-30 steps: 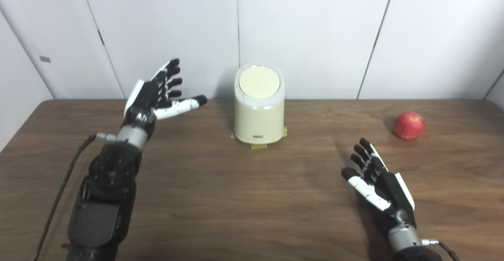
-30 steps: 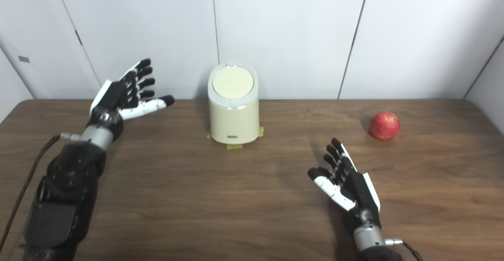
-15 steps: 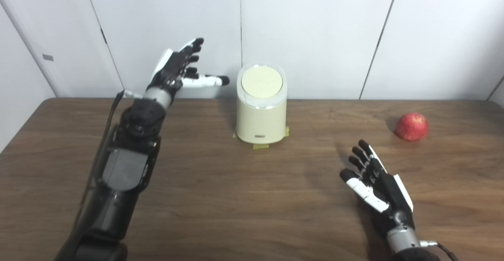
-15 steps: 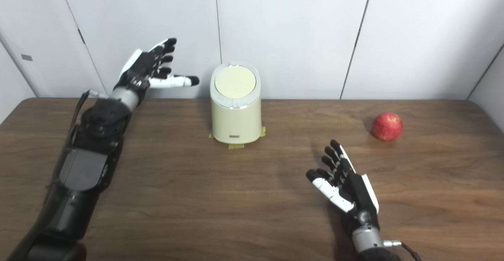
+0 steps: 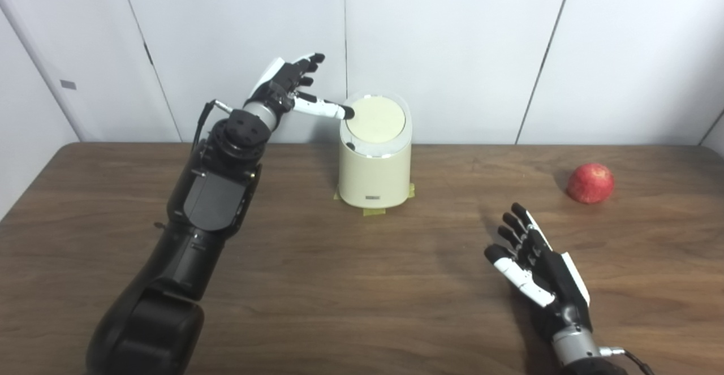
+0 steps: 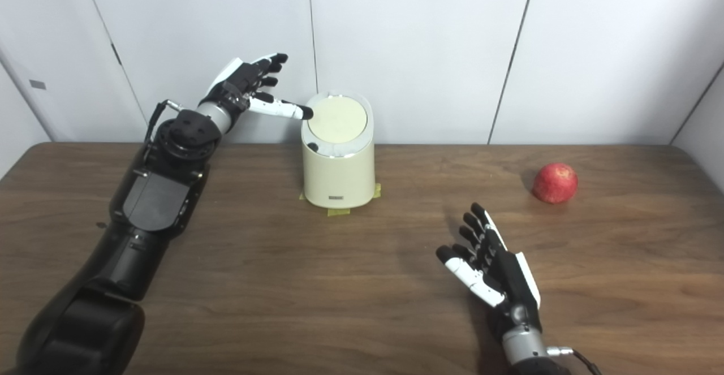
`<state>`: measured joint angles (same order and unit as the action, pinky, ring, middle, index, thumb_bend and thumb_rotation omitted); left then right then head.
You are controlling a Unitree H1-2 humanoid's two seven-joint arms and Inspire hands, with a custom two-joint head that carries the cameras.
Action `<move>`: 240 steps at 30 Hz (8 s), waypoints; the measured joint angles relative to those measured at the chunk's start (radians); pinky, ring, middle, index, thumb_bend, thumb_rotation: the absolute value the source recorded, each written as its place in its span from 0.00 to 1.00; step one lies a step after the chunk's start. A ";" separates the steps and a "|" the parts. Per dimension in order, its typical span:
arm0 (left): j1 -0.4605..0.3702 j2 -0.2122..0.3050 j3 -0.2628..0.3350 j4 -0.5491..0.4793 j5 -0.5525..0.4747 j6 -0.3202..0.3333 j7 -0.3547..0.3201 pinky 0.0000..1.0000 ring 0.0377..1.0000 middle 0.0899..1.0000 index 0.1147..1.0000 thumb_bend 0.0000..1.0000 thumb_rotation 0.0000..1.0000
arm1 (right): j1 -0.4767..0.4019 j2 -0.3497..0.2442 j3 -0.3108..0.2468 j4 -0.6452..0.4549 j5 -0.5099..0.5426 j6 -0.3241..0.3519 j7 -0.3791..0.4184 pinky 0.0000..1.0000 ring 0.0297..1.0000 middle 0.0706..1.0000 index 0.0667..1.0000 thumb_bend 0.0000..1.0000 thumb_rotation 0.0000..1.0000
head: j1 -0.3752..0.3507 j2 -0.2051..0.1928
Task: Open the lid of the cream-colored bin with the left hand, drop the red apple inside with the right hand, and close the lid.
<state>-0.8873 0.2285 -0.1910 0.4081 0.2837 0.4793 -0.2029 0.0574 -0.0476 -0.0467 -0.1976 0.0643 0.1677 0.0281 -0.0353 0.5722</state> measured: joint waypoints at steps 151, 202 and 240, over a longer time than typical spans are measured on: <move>-0.323 -0.104 -0.356 0.368 0.499 -0.020 -0.199 0.88 0.95 0.95 0.88 0.92 0.00 | 0.013 0.053 0.038 -0.077 -0.057 0.040 -0.046 0.79 0.91 0.93 0.93 0.63 0.40 | -0.084 0.075; 0.199 -0.131 0.457 -0.362 -0.363 0.000 -0.028 0.90 0.92 0.93 0.91 0.41 0.64 | 0.011 0.036 0.012 -0.085 -0.003 0.061 -0.039 0.81 0.92 0.94 0.93 0.62 0.37 | -0.064 0.080; 0.692 -0.142 0.338 -0.410 -0.426 -0.305 0.109 0.99 0.98 0.98 0.98 0.48 0.83 | -0.103 -0.117 -0.154 -0.112 0.025 0.049 -0.053 0.80 0.87 0.87 0.85 0.75 0.20 | -0.164 0.077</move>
<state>-0.1957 0.0862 0.1473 -0.0016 -0.1422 0.1743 -0.0943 -0.0454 -0.1648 -0.2011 -0.3092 0.0897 0.2167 -0.0252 -0.1994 0.6489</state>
